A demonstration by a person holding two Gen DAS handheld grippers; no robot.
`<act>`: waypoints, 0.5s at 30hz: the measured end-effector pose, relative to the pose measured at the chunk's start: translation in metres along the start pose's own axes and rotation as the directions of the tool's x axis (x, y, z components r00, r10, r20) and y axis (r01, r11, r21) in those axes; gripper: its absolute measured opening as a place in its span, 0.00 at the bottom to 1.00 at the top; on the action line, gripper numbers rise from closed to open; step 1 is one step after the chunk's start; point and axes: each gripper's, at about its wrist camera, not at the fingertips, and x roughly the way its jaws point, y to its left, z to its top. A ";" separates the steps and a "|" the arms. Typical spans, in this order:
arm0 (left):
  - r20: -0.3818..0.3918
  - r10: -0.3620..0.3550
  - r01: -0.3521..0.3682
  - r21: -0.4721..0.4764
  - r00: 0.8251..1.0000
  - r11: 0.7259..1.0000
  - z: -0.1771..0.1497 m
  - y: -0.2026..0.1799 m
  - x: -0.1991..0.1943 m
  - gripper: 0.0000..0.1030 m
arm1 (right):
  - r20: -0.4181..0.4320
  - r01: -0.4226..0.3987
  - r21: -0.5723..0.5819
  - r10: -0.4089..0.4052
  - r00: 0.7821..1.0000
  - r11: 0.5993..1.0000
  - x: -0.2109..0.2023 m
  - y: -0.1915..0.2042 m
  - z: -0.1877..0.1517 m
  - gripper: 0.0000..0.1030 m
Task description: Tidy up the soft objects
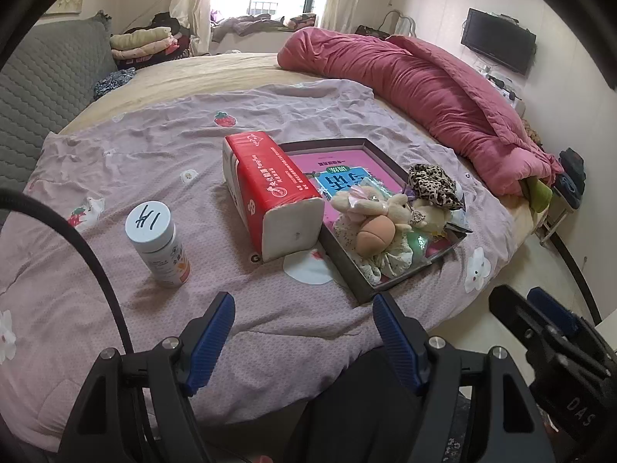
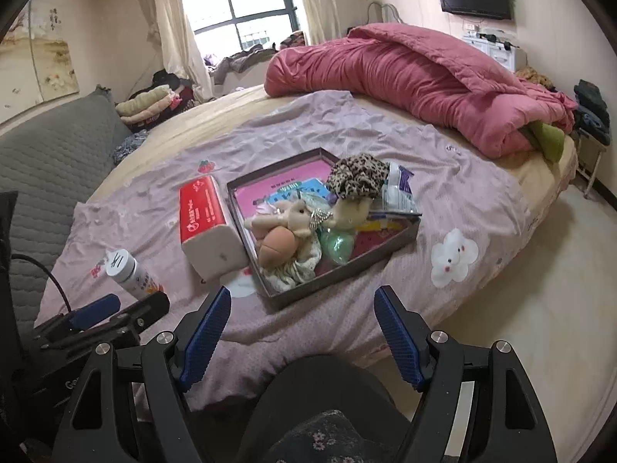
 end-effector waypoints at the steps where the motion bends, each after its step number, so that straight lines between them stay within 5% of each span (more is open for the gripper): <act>1: 0.000 0.000 0.000 -0.001 1.000 1.000 0.000 0.000 0.000 0.71 | -0.003 0.004 0.002 -0.004 1.000 1.000 0.001 -0.001 -0.001 0.76; 15: -0.012 0.008 -0.008 0.001 1.000 1.000 -0.002 0.000 0.003 0.72 | -0.027 0.012 -0.005 -0.012 1.000 1.000 0.010 -0.004 -0.002 0.76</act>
